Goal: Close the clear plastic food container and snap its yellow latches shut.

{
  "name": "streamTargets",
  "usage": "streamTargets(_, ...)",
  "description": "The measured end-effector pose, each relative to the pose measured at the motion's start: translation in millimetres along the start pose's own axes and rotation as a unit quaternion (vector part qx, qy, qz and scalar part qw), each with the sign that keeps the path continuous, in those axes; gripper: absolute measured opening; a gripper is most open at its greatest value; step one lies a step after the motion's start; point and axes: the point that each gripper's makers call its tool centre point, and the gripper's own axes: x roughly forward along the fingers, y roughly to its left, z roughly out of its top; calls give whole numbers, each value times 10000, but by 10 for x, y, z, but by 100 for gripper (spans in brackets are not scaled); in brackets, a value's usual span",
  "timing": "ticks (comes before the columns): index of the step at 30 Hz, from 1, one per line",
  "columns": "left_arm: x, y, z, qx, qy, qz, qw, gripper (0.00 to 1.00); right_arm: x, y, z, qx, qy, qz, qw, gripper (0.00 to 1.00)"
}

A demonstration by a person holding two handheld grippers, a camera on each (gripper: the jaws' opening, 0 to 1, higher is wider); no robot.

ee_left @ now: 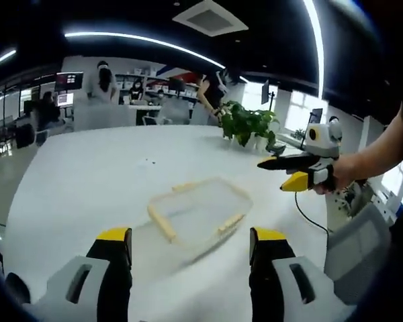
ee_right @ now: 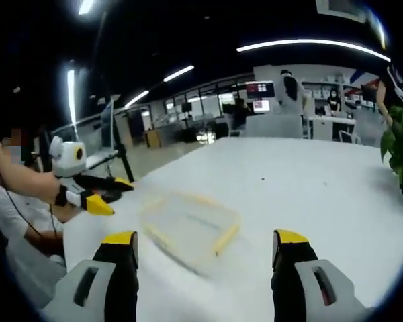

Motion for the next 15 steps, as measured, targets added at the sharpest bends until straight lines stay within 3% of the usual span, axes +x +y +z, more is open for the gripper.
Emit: streamTargets(15,-270,-40,-90,-156,-115,273,9994,71,-290,17,-20,33,-18,-176,9998,81)
